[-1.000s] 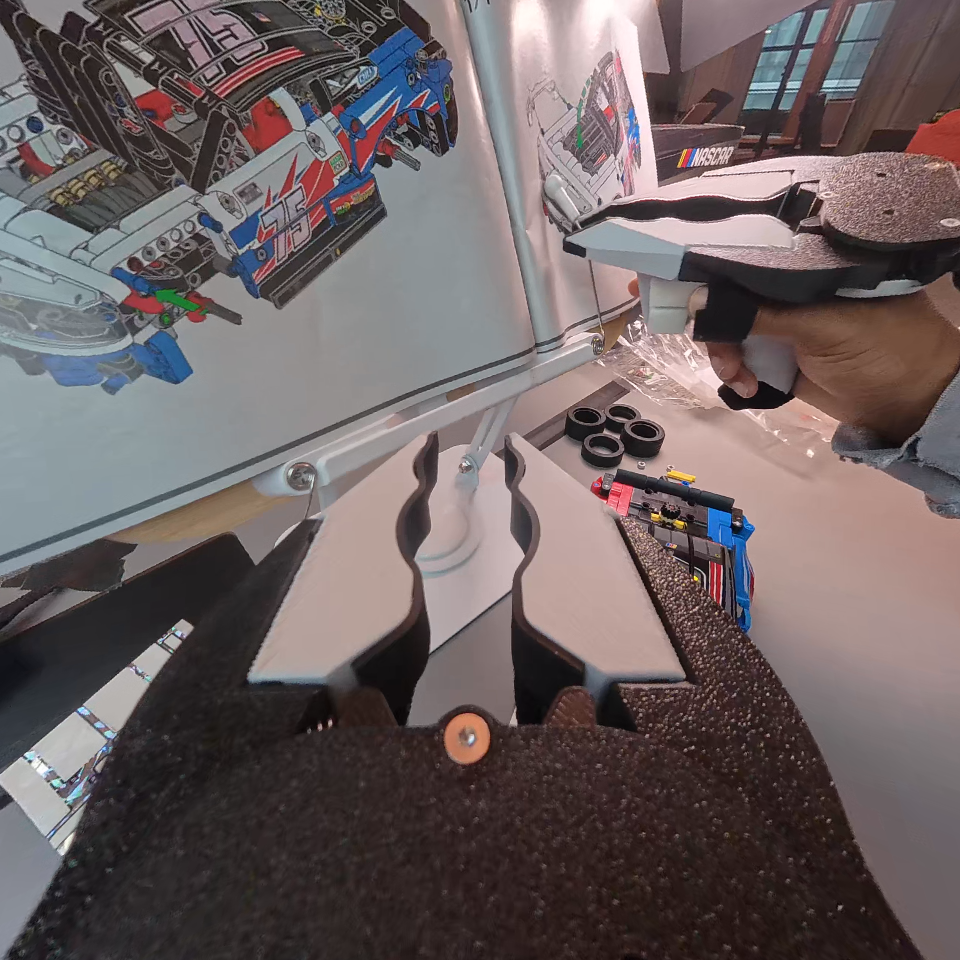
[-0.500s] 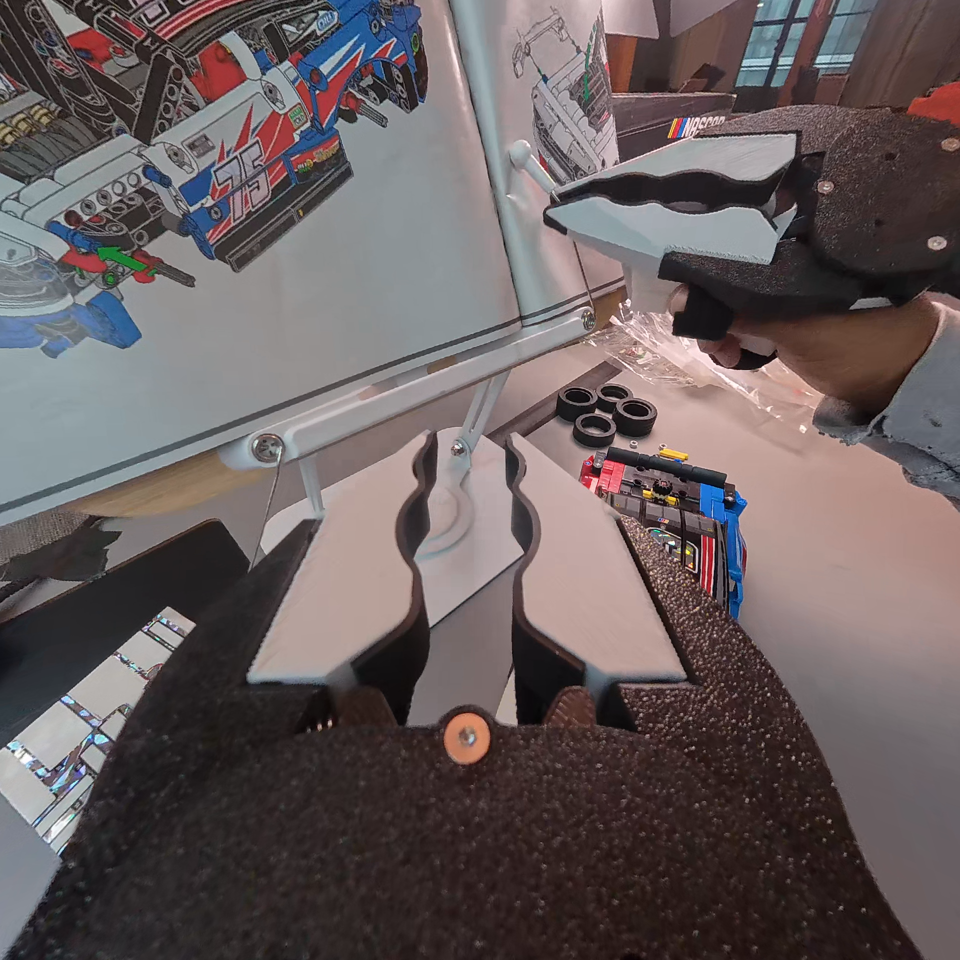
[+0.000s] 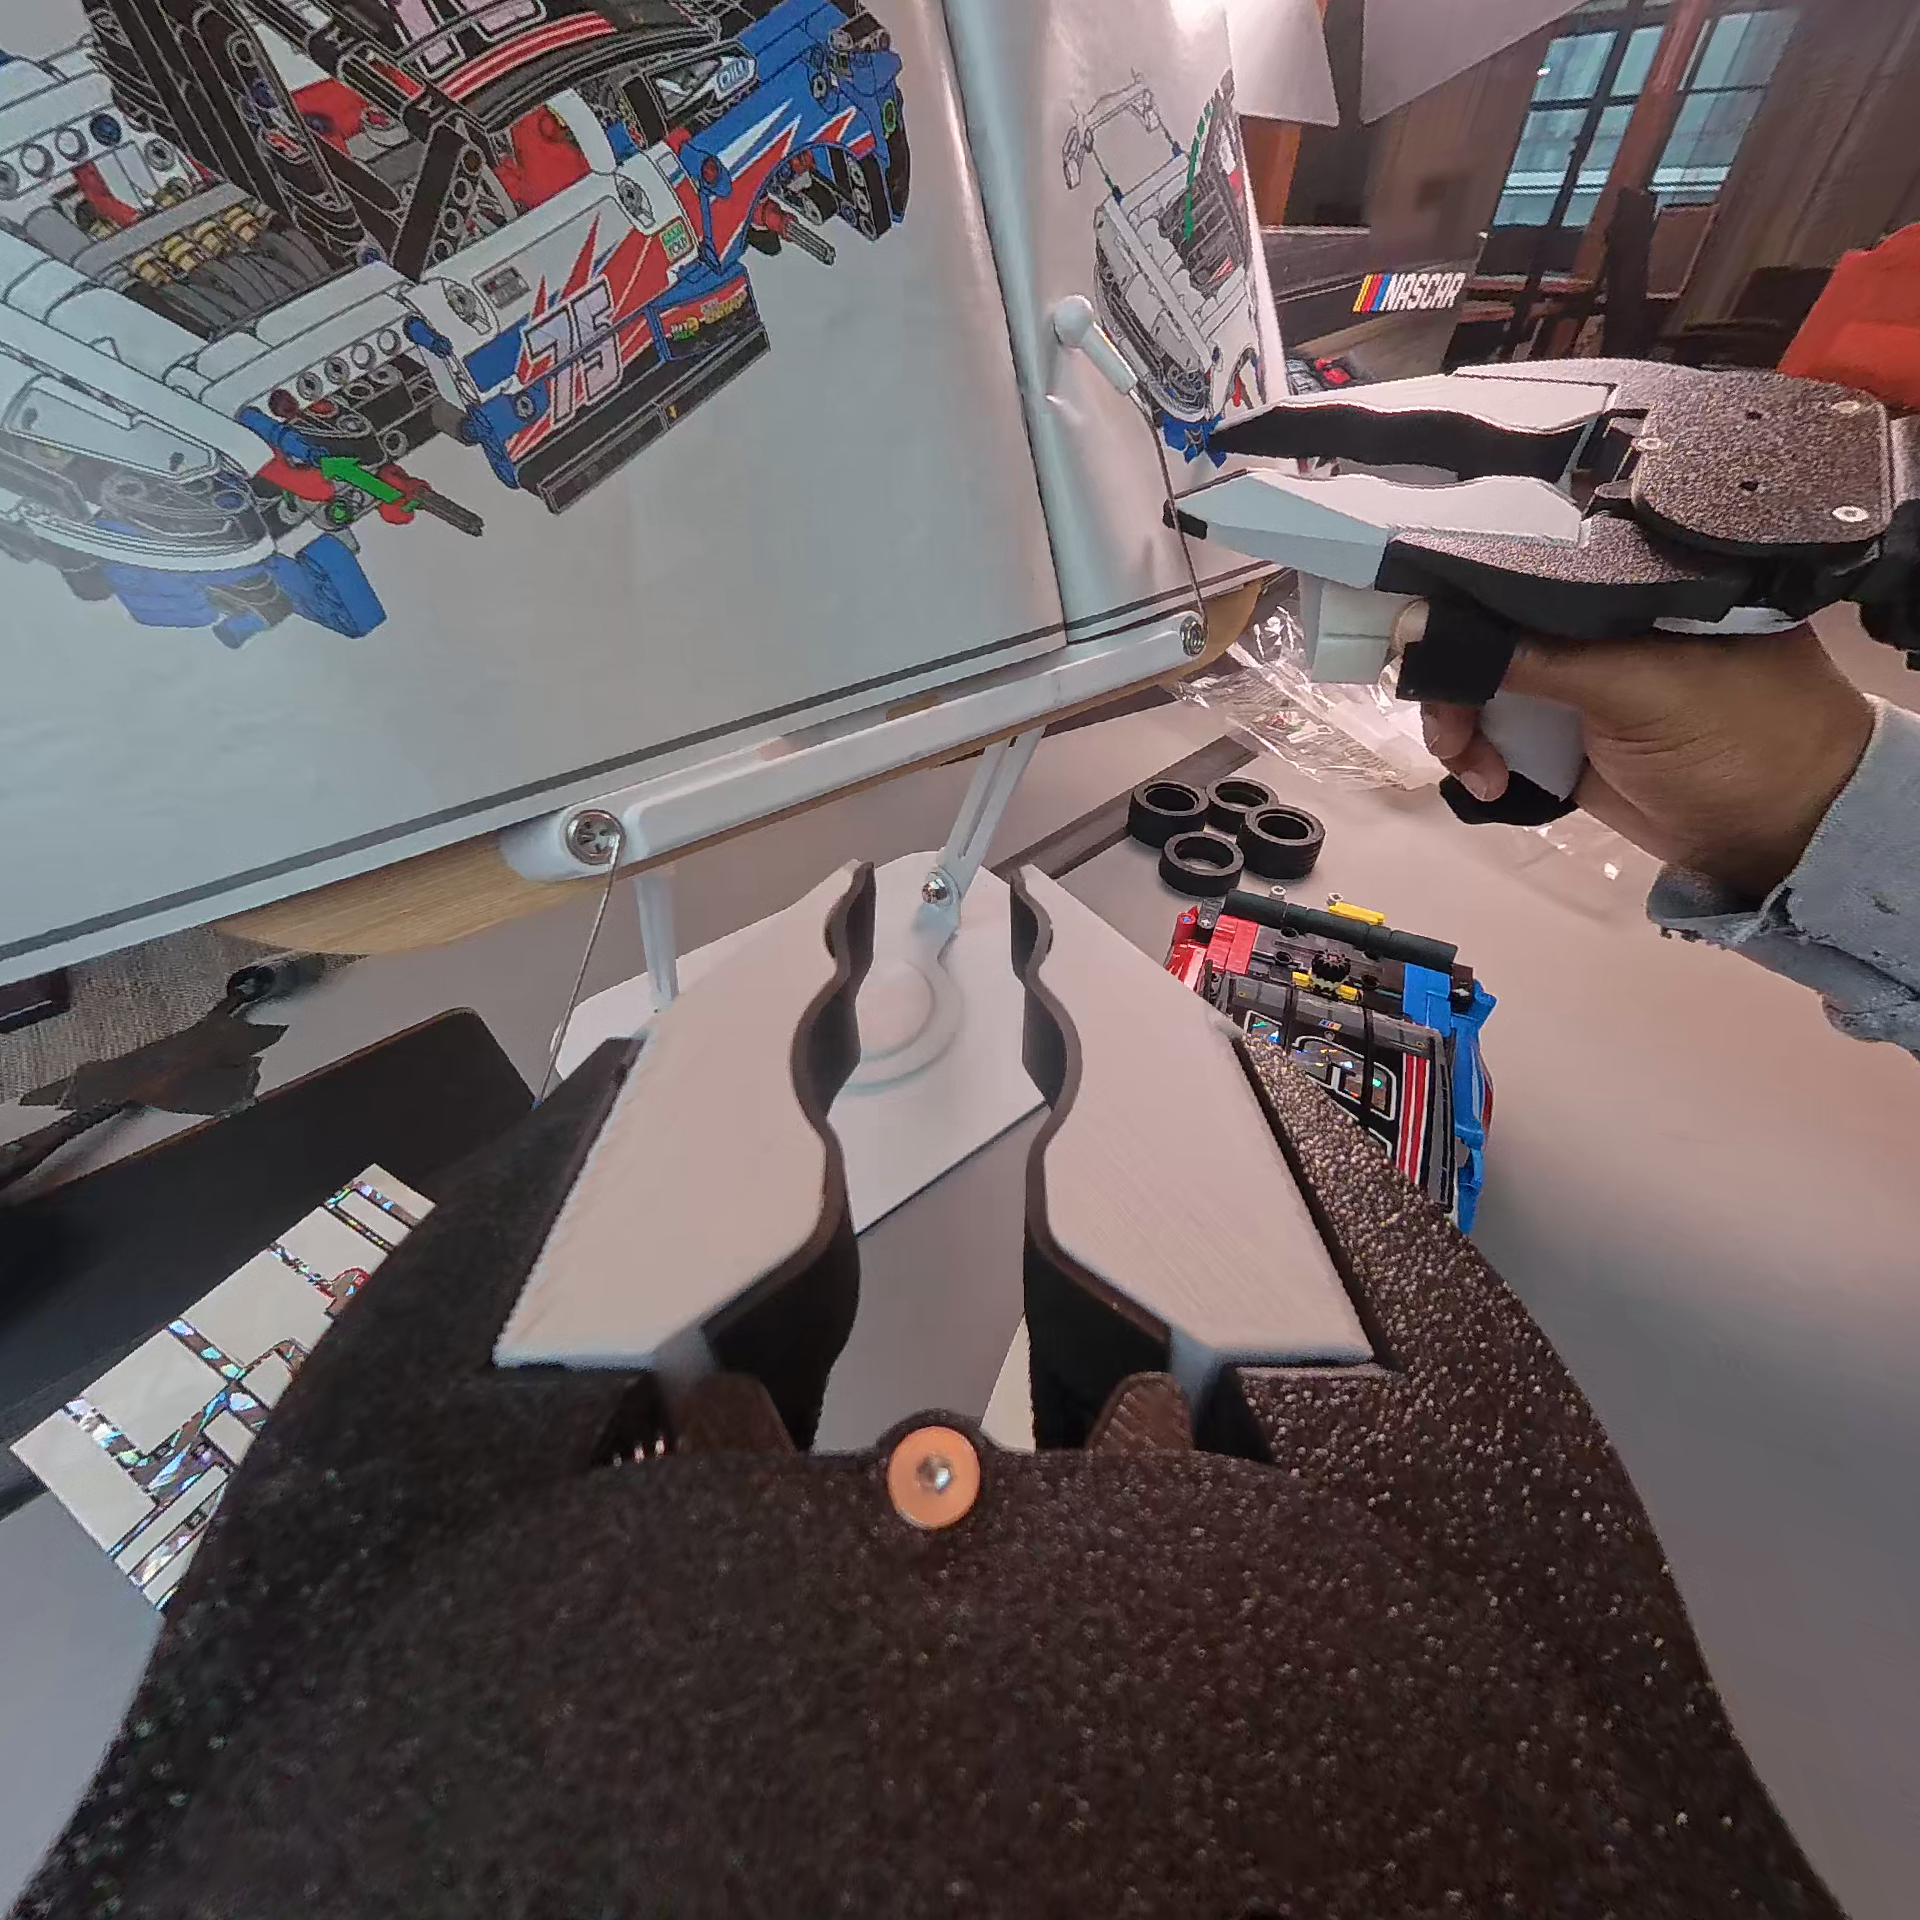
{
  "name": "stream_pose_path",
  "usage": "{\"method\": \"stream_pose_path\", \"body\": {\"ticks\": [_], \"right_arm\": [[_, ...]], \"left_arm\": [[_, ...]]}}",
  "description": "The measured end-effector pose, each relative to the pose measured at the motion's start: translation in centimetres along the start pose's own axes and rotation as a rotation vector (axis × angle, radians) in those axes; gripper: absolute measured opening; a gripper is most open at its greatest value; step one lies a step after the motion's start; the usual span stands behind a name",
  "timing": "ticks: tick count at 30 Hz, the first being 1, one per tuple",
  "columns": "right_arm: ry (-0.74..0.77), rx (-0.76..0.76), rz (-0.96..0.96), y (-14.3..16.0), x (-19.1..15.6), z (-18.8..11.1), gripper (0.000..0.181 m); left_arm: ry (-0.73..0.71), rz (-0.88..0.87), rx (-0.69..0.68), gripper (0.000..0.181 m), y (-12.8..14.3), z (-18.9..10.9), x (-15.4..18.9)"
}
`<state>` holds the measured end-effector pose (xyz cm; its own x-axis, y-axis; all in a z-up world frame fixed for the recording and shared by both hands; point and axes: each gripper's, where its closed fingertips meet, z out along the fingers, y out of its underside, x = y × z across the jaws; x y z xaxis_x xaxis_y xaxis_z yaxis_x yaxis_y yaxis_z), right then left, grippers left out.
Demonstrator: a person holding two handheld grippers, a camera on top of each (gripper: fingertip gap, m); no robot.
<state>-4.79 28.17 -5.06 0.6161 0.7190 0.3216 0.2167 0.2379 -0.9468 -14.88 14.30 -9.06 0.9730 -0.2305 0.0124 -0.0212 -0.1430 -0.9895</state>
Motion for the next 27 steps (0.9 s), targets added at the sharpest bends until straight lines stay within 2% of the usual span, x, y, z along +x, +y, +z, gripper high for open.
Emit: {"method": "stream_pose_path", "body": {"ticks": [8, 13, 17, 20, 23, 27], "right_arm": [[0.001, 0.080, 0.120, -1.0, -0.4, -2.4, 0.041], [-0.151, 0.093, 0.375, -1.6, -3.7, -6.4, 0.045], [-0.160, 0.046, 0.351, -1.0, -4.7, -10.4, 0.049], [-0.111, 0.051, 0.330, -0.1, -4.1, -12.1, 0.051], [-0.065, 0.079, 0.343, 1.1, -3.4, -12.5, 0.051], [-0.039, 0.068, 0.259, 2.8, -3.3, -12.3, 0.056]], "left_arm": [[-0.078, 0.036, 0.156, 0.027, -2.1, -1.7, -1.2], [-0.142, 0.009, 0.204, 0.040, -2.7, -3.5, -2.5], [-0.158, -0.033, 0.214, 0.048, -2.5, -5.1, -2.9], [-0.156, -0.045, 0.214, 0.054, -2.3, -5.8, -2.4], [-0.145, -0.046, 0.209, 0.061, -1.9, -6.8, -1.1], [-0.136, -0.020, 0.201, 0.066, -0.2, -8.7, 0.8]]}}
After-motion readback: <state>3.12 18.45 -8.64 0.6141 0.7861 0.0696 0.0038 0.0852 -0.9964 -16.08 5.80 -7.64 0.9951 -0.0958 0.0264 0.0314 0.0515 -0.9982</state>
